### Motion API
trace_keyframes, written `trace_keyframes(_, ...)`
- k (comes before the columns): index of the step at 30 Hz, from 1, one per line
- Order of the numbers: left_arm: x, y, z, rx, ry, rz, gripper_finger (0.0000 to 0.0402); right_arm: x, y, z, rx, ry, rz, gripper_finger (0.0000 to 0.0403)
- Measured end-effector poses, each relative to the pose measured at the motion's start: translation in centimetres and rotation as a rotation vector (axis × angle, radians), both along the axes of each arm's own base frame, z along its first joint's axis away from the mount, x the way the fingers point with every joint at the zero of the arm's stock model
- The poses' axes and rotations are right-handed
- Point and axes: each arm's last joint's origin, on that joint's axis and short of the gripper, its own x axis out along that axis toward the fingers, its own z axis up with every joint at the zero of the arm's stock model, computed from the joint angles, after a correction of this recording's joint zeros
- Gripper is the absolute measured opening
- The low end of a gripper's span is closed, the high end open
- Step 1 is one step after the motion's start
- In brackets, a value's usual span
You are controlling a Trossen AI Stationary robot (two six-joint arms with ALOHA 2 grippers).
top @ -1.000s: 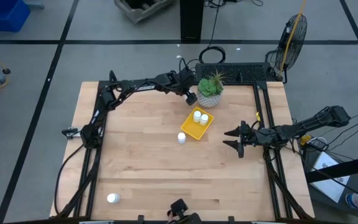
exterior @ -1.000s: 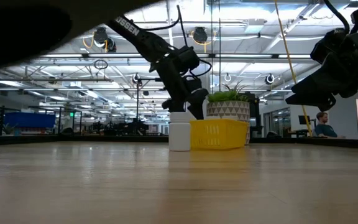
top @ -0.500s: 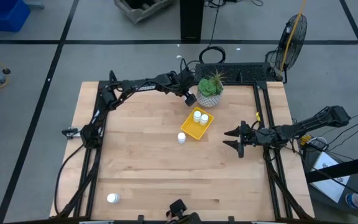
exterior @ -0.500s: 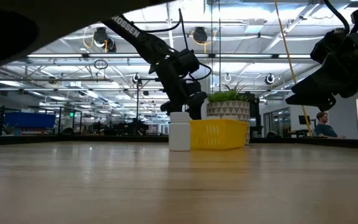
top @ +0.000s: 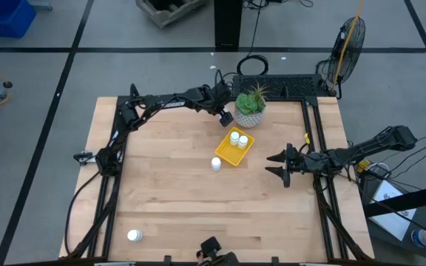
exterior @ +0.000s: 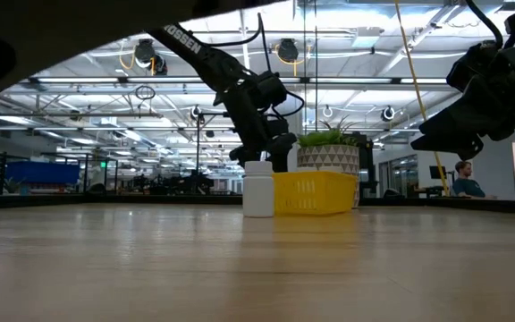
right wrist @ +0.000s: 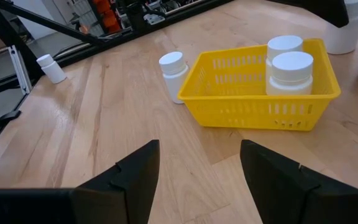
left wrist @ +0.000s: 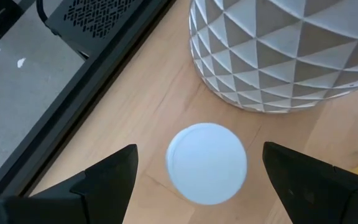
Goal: Pick and place pill bottles into a basket
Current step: Put the top white medicine bottle into the bin
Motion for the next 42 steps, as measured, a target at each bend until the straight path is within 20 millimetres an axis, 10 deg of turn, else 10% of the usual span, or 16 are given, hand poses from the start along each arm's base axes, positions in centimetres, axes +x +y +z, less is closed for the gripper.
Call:
trace_keyframes(8,0.0,0.0,0.0,0.002,-0.001,-0.003,0.0341,0.0,0.0,0.0,0.0,0.0,0.0,0.0215)
trace_keyframes(26,0.5,-1.6,0.5,-0.021,-0.003,-0.051,0.0162,0.0,0.0,0.0,0.0,0.0,0.0,0.0215)
trace_keyframes(42,-2.6,-8.0,11.4,0.085,-0.027,-0.082,0.0162,0.0,0.0,0.0,0.0,0.001,0.0,0.0215)
